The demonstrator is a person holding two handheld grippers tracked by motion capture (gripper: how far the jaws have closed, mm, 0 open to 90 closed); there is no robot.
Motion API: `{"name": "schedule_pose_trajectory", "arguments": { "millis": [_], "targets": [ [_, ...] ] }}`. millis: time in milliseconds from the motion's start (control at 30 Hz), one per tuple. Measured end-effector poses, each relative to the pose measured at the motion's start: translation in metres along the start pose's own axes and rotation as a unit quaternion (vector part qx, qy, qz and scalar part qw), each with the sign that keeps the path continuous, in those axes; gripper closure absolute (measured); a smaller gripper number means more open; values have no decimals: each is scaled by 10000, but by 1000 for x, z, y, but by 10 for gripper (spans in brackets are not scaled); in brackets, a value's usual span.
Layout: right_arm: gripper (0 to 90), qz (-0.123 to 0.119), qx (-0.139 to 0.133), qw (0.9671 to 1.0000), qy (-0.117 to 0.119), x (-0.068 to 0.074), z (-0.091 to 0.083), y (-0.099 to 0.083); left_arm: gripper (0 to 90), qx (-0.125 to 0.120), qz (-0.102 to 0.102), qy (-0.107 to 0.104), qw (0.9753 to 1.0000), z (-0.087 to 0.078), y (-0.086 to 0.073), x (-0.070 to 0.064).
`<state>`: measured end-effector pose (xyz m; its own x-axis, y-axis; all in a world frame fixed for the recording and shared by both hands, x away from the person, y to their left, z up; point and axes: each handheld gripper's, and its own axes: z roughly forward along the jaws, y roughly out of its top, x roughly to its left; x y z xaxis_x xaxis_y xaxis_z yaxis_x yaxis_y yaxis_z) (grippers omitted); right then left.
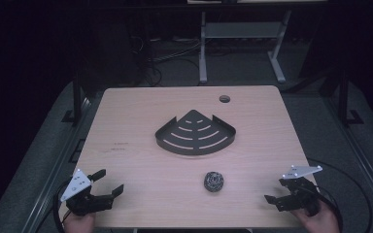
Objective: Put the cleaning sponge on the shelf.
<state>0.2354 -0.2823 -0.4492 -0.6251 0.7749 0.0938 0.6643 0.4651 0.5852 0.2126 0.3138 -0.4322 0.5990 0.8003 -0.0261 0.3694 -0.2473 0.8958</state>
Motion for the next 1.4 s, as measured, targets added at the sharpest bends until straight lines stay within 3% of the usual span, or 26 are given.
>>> {"name": "schedule_pose_trajectory", "arguments": {
  "millis": [767, 1400],
  "targets": [
    [157, -171, 48, 9998, 68, 12, 4, 12, 134, -13, 37, -35, 10000, -1, 0, 0],
    [157, -518, 213, 9981, 238, 28, 11, 28, 133, -49, -11, -6, 10000, -3, -1, 1]
  ]
}}
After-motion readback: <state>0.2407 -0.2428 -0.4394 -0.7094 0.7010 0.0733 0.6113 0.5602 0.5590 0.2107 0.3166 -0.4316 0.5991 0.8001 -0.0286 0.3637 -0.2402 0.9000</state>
